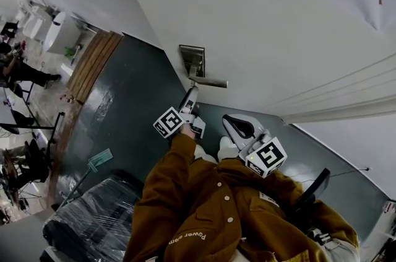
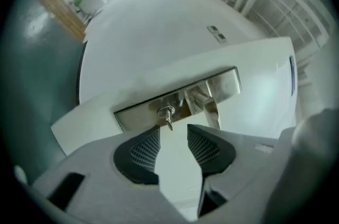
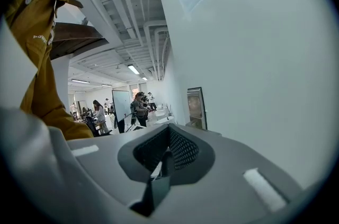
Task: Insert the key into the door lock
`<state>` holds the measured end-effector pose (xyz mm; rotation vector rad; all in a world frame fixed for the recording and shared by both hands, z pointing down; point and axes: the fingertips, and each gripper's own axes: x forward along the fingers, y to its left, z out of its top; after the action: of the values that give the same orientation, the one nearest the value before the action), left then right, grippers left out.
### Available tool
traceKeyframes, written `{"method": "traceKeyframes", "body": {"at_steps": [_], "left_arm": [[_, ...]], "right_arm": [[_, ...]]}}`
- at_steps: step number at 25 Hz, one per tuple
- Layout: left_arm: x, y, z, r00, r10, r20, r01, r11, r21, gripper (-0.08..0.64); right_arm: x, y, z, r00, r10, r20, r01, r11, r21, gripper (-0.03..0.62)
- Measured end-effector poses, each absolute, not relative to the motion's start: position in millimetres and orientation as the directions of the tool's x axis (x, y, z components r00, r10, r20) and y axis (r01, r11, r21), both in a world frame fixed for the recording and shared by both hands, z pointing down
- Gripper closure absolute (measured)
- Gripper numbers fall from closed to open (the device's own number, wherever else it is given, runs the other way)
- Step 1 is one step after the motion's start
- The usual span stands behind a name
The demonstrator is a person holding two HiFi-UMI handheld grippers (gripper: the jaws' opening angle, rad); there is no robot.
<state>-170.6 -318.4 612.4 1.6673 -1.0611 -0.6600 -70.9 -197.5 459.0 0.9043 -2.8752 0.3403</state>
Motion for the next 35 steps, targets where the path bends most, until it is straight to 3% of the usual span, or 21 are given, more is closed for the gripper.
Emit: {"method": "traceKeyframes", "body": {"at_steps": [4, 7, 11, 13, 20, 35], "left_arm": [[-173.1, -293.1, 596.6, 0.518, -0.83, 0.208, -0.657, -0.23, 0.718, 0.434], [-170.5, -271.5, 567.5, 0.522, -0.818, 0.241, -0.756, -0.313, 0.576, 0.453], [-158.2, -241.0, 521.1, 0.498, -0.836, 0.231, -0.815, -0.361, 0.453, 0.485], [-154.6, -229.0, 500.3, 0.462, -0.857, 0.228, -0.839, -0.34, 0.425, 0.556], [-146.5, -209.0, 466.9, 0.372, -0.894, 0.25, -0.901, -0.283, 0.328, 0.557], [-150.8, -206.0, 470.1, 0.333, -0.902, 0.275, -0.911, -0.233, 0.341, 0.557]], "right_arm": [[-69.5, -206.9, 465.6, -0.795, -0.577, 0.185, -0.606, 0.763, -0.223, 0.586], [-70.0, -213.1, 469.9, -0.777, -0.597, 0.201, -0.63, 0.742, -0.231, 0.586], [-74.4, -220.4, 470.6, -0.773, -0.602, 0.199, -0.634, 0.74, -0.224, 0.586], [-74.1, -226.6, 467.9, -0.768, -0.612, 0.188, -0.64, 0.739, -0.211, 0.586], [-75.6, -239.9, 479.3, -0.752, -0.622, 0.218, -0.657, 0.738, -0.156, 0.588], [-80.0, -241.8, 485.3, -0.774, -0.598, 0.211, -0.631, 0.757, -0.171, 0.588]]}}
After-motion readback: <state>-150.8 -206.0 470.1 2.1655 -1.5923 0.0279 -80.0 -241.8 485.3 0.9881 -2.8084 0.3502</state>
